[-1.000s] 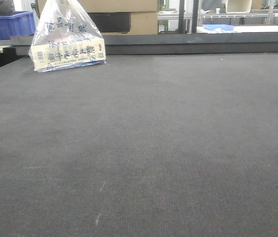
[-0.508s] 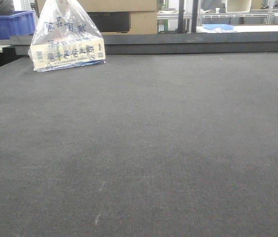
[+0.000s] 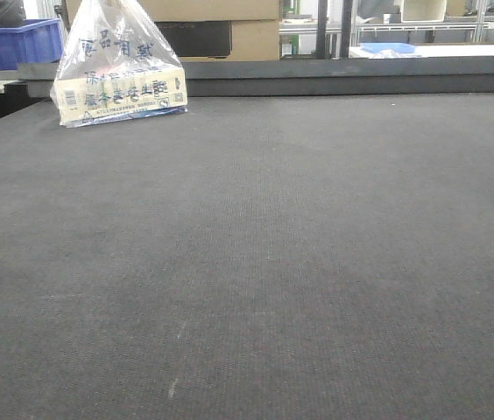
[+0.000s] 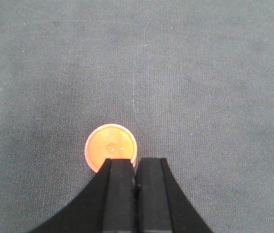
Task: Place cylindrical capacitor in blue bin on shelf
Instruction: 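Close both grippers around the upright capacitors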
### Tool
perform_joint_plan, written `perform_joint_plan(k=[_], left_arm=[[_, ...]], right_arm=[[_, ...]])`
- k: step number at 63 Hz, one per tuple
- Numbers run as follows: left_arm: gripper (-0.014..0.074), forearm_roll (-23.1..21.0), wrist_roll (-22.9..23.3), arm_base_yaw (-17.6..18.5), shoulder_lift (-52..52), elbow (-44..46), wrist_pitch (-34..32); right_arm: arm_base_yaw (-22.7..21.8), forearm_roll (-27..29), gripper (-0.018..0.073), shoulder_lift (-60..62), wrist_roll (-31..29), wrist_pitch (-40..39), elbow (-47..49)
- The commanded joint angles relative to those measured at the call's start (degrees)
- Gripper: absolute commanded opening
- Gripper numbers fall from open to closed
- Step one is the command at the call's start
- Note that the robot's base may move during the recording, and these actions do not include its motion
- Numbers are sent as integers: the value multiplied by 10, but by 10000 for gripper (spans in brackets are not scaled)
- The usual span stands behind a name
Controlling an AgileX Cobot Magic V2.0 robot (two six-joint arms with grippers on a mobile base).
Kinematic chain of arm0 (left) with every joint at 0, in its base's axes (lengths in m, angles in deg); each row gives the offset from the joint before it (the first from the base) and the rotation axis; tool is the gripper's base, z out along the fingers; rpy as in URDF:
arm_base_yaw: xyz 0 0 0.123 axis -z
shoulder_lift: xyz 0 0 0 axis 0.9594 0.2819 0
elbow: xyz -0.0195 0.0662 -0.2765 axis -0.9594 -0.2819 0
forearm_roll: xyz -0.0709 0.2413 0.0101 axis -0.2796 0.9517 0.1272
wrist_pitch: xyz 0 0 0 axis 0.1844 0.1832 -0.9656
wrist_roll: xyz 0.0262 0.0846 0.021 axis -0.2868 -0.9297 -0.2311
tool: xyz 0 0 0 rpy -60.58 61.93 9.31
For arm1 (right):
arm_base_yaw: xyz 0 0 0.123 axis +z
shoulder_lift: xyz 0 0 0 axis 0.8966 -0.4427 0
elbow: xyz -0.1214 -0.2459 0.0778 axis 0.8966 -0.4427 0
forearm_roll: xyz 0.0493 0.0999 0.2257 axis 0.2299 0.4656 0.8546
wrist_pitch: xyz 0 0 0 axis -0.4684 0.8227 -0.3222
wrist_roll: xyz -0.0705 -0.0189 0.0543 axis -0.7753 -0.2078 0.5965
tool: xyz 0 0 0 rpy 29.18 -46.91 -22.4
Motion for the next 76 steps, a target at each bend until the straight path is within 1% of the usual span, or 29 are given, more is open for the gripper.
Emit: perform_joint_plan(k=[1,3,4,9,13,16,37,50,54,58,63,66,71,72,73,74,75,76], left_arm=[[-111,0,0,-2,-2,5,-10],[-111,0,0,-2,-2,5,-10],[-111,0,0,-2,-2,5,-10],[-111,0,0,-2,-2,5,-10],[-111,0,0,-2,-2,5,-10],[-111,0,0,-2,-2,5,-10],[-111,0,0,-2,-2,5,-10],[-111,0,0,-2,-2,5,-10],[-111,0,0,-2,-2,5,-10],[-111,0,0,-2,-1,5,-10],[-106,-1,3,-2,2,5,-8],[-71,-1,3,-2,7,5,-6],[65,-1,3,-2,20,5,0],[99,-1,3,-2,23,5,0],[155,-1,3,-2,28,5,0],[195,0,3,-2,31,5,0],[260,0,3,-2,35,5,0],[303,0,3,-2,38,5,0]], right_arm=[[5,4,-44,-8,-4,-19,5],[8,4,20,-8,-4,-23,5],[9,5,72,-8,-4,-27,5],[14,16,252,-9,-4,-36,5],[14,20,331,-13,-4,-39,5],[14,20,342,-17,-4,-47,5],[14,17,339,-109,-4,-69,5],[14,17,337,-131,-4,-82,5],[14,17,303,-131,-4,-81,5],[14,13,239,-131,-4,-81,4],[14,13,123,-131,-4,-81,4],[14,13,41,-131,-4,-81,4],[14,13,-111,-131,-4,-80,4],[14,13,-136,-131,-4,-80,4],[14,13,-160,-131,-4,-80,4],[14,13,-168,-131,-4,-80,4],[14,13,-167,-131,-4,-80,4],[14,13,-167,-131,-4,-80,4]])
